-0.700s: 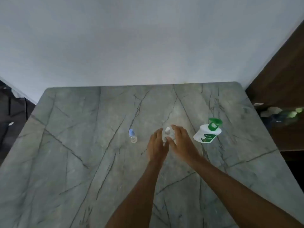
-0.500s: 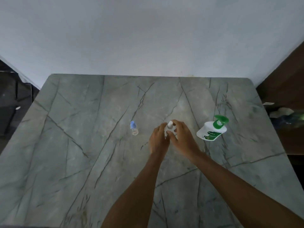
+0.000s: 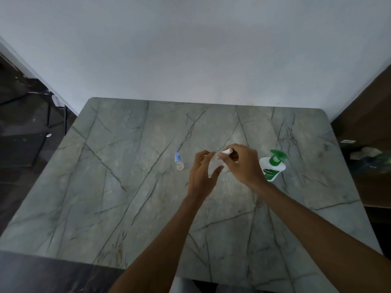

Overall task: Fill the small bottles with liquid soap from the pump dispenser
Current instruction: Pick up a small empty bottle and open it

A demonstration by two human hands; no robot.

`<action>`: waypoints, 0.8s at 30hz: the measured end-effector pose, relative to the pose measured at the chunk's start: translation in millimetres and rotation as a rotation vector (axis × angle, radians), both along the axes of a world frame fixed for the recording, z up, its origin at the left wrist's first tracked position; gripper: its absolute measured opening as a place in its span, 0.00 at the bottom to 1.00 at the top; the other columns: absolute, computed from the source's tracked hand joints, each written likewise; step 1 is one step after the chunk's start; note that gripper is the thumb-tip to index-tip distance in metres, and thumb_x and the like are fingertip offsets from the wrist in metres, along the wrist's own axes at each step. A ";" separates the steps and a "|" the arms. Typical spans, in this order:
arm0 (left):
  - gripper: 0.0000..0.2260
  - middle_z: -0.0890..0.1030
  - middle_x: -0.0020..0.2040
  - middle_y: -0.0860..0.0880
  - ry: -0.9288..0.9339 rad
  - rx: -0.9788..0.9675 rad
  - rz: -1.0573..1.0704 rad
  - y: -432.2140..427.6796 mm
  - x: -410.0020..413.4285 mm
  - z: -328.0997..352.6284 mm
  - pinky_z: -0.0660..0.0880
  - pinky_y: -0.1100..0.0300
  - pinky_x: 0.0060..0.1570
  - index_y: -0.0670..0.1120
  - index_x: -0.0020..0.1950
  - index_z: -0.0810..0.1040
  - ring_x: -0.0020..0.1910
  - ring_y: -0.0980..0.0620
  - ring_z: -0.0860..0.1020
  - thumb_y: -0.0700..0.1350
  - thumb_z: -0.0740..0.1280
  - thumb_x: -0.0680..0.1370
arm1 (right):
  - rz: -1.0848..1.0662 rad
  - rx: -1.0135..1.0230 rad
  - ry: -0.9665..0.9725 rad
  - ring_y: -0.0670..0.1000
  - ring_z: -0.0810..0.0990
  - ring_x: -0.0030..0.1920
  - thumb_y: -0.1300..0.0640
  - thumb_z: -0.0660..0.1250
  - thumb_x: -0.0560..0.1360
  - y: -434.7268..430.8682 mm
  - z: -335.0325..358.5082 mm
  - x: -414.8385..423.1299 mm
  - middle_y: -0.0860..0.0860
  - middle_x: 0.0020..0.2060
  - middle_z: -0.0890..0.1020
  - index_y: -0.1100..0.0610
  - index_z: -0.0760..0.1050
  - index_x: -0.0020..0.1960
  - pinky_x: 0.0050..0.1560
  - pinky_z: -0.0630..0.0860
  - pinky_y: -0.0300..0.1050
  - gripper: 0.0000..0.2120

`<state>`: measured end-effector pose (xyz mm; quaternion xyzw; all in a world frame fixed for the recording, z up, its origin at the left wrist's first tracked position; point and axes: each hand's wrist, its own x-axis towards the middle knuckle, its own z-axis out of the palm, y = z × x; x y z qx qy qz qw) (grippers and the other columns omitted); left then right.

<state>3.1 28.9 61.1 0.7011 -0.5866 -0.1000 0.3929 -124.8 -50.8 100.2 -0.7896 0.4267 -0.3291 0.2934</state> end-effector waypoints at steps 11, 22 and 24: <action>0.18 0.82 0.57 0.47 -0.009 0.039 -0.101 4.6 24.0 53.1 0.72 0.60 0.55 0.43 0.64 0.76 0.55 0.50 0.79 0.49 0.70 0.76 | 0.167 -0.049 0.107 0.43 0.79 0.34 0.60 0.74 0.72 -5.8 66.8 4.7 0.51 0.37 0.84 0.59 0.83 0.44 0.36 0.69 0.25 0.03; 0.19 0.81 0.59 0.47 -0.001 0.017 -0.151 1.2 31.3 60.9 0.72 0.59 0.57 0.43 0.63 0.77 0.57 0.49 0.78 0.49 0.71 0.76 | 0.221 0.073 0.304 0.46 0.82 0.44 0.45 0.76 0.69 -14.6 88.5 5.3 0.49 0.47 0.84 0.54 0.80 0.58 0.46 0.81 0.41 0.21; 0.18 0.81 0.59 0.47 0.004 0.015 -0.160 1.8 31.6 61.2 0.73 0.57 0.58 0.44 0.63 0.77 0.58 0.49 0.78 0.49 0.71 0.76 | 0.175 0.033 0.347 0.45 0.82 0.38 0.43 0.72 0.72 -13.9 85.4 5.8 0.49 0.40 0.85 0.55 0.83 0.50 0.42 0.82 0.44 0.16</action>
